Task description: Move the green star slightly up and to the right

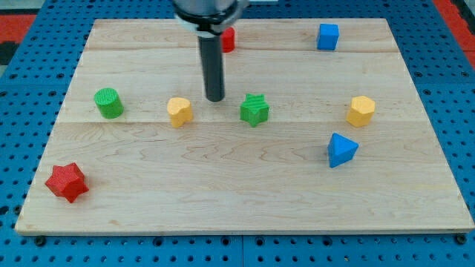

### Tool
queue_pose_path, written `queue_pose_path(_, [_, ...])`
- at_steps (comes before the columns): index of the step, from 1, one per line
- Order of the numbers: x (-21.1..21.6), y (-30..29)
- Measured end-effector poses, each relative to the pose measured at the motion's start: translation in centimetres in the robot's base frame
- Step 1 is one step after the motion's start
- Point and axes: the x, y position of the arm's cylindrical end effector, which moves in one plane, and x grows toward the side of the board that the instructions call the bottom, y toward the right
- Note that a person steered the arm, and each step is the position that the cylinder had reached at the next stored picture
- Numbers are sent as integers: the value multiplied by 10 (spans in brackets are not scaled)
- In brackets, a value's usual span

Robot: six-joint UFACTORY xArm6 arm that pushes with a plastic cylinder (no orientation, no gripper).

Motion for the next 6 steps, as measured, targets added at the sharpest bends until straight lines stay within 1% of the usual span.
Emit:
queue_pose_path(1, [32, 0])
queue_pose_path(3, [45, 56])
queue_pose_path(4, [87, 31])
queue_pose_path(5, [95, -33])
queue_pose_path(6, [75, -69])
